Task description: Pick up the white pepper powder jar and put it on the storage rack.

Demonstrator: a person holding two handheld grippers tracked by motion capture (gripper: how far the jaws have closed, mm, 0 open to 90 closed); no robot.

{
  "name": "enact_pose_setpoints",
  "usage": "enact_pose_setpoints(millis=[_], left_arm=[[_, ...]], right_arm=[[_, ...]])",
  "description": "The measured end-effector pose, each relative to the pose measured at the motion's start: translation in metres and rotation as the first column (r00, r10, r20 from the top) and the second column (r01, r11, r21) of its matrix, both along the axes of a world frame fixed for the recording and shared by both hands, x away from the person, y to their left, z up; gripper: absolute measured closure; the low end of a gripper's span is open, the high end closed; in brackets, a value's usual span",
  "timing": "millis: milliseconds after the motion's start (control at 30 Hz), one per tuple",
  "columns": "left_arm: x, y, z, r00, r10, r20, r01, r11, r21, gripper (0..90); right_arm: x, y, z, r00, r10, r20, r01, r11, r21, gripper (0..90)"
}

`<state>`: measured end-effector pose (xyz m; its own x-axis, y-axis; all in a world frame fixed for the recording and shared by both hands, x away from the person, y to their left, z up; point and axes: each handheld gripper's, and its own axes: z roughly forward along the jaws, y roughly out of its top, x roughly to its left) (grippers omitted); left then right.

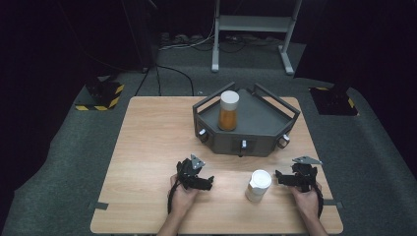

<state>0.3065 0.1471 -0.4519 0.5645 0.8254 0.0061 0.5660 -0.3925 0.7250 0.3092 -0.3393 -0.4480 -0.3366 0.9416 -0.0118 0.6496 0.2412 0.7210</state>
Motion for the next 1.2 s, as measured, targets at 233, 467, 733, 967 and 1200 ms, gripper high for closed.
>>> enact_pose_setpoints(millis=[233, 467, 733, 967, 1200], left_arm=[[0.0, 0.0, 0.0, 1.0, 0.0, 0.0, 0.0, 1.0, 0.0, 3.4], [0.0, 0.0, 0.0, 1.0, 0.0, 0.0, 0.0, 1.0, 0.0, 3.4], [0.0, 0.0, 0.0, 1.0, 0.0, 0.0, 0.0, 1.0, 0.0, 3.4], [0.0, 0.0, 0.0, 1.0, 0.0, 0.0, 0.0, 1.0, 0.0, 3.4], [0.0, 0.0, 0.0, 1.0, 0.0, 0.0, 0.0, 1.0, 0.0, 3.4]], right_arm=[[-0.005, -0.005, 0.002, 0.9999, 0.016, -0.003, -0.016, 0.9999, 0.004, 3.0], [-0.013, -0.013, 0.001, 0.998, 0.063, -0.001, -0.063, 0.9978, 0.022, 3.3], [-0.031, -0.025, 0.003, 0.9911, 0.132, 0.013, -0.133, 0.9899, 0.05, 3.7], [-0.043, -0.03, 0.006, 0.9783, 0.206, 0.017, -0.207, 0.9758, 0.07, 3.9], [-0.051, -0.03, 0.007, 0.9635, 0.267, 0.019, -0.268, 0.9602, 0.08, 3.8]])
